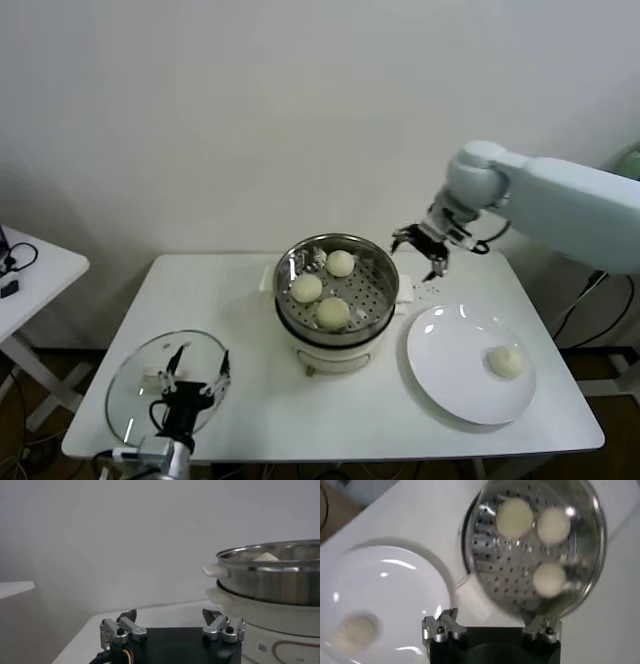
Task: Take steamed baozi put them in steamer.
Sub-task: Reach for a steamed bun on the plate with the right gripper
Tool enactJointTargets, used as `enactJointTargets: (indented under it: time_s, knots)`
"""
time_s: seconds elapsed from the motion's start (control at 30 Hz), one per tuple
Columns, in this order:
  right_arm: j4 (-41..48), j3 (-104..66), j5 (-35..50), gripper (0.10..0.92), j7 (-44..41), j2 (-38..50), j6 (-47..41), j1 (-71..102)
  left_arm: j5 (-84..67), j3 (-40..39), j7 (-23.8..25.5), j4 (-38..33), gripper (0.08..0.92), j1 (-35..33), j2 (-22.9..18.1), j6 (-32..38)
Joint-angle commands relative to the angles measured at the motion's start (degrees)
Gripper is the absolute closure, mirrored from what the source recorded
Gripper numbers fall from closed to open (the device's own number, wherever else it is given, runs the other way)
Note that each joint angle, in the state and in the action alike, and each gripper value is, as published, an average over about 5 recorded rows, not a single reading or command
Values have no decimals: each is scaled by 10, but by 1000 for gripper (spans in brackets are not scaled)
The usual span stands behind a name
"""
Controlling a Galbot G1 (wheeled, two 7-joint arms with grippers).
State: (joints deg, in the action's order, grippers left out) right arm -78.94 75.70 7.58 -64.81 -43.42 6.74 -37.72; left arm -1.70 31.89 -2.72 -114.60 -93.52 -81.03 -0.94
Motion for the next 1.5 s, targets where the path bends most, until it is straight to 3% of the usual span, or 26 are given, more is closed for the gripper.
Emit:
enactJointTargets:
  time_s: [0.03,0.27,0.4,0.8,1.5]
  knots:
    - [26,35,78,203,18,166,-107,49,1,-3,0,-4,177,2,0,-4]
    - [73,-68,-57,203,12,192,-83,195,4,-1,0,-5,177,1,-4,-5]
    - [99,-135,-93,203,10,189,-78,275,4,2,0,-6,177,-2,-7,-4]
    - [125,-209,-110,203,12,152,-81,382,8,2,0,-2,177,-1,-12,-5]
    - [170,-220,-112,203,12,97,-82,387,6,6,0,9,177,5,-10,-6]
